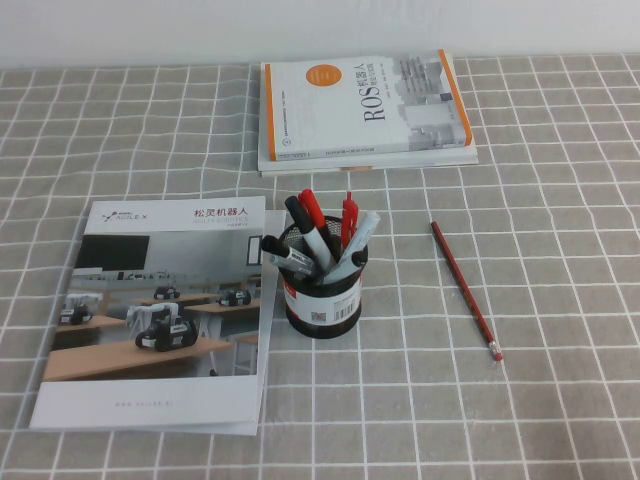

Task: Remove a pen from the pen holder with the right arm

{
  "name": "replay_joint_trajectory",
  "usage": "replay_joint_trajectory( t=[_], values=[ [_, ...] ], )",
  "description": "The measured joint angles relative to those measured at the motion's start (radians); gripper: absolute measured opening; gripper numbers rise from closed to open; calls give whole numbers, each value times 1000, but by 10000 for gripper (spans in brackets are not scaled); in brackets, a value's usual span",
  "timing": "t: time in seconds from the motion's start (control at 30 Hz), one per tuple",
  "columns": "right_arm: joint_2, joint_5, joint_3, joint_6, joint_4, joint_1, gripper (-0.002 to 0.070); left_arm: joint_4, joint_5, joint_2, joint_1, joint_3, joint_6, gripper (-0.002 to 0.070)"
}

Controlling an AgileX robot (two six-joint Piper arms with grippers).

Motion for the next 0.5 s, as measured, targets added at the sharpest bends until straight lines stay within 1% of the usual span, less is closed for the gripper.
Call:
replay_joint_trajectory(
  t=[0.23,0.3,0.4,0.5],
  values=[
    [0,0,0,0,12,0,-13,0,0,0,0,0,0,-3],
    [0,15,-2,-26,12,0,-13,0,0,0,0,0,0,-3],
    [4,63,-53,-61,12,0,-12,0,0,0,0,0,0,-3],
    [75,122,-142,-83,5,0,-12,0,0,0,0,0,0,-3]
  ],
)
